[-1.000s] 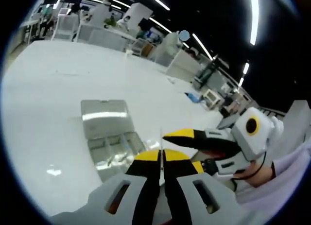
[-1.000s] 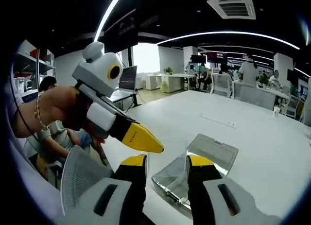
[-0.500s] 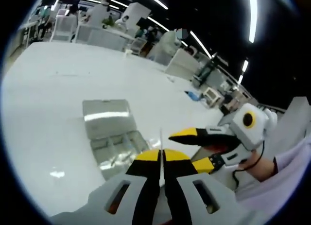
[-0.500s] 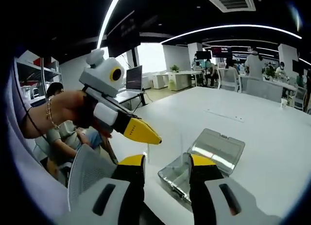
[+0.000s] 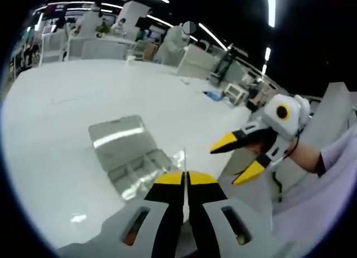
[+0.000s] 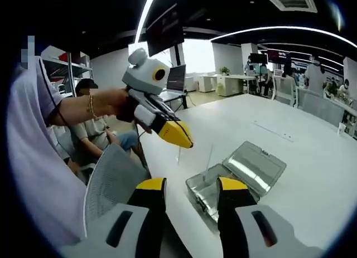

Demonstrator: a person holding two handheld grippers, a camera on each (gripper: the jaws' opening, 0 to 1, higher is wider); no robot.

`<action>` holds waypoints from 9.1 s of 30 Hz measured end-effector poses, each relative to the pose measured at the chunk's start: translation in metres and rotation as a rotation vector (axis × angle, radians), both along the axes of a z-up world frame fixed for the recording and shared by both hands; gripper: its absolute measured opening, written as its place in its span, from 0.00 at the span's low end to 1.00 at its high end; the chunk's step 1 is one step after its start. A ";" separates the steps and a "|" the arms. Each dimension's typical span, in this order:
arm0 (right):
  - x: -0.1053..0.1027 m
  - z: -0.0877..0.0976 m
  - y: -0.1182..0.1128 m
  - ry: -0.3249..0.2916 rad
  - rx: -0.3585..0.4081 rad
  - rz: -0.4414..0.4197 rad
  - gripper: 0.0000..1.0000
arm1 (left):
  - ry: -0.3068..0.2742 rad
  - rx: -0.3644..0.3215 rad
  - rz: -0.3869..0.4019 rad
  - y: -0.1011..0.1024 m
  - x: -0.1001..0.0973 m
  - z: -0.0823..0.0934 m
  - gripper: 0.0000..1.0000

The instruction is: Insert the divider into the dual guide fixture by aligning both edges with the guide slots and pushing it downward to the bottom, including one-sided entry, uneven engagement, binding, and posture correction.

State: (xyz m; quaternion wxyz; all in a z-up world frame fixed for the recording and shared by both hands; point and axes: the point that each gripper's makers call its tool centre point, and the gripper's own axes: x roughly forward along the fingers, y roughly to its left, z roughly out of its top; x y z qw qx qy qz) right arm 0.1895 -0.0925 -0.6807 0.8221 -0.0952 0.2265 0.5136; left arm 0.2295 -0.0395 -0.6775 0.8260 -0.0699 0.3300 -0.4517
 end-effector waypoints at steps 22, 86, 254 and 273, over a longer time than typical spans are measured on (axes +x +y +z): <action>0.024 0.039 -0.022 -0.096 -0.079 0.153 0.23 | -0.170 0.034 -0.325 -0.044 -0.010 0.010 0.00; -0.001 -0.004 0.013 0.020 -0.340 0.440 0.00 | -0.292 0.118 -0.403 -0.026 -0.035 -0.003 0.21; 0.074 -0.109 -0.017 0.092 -0.586 0.464 0.00 | -0.212 0.157 -0.005 0.056 -0.056 0.028 0.44; 0.074 -0.103 -0.018 0.089 -0.612 0.470 0.00 | -0.213 0.141 0.015 0.061 -0.058 0.026 0.44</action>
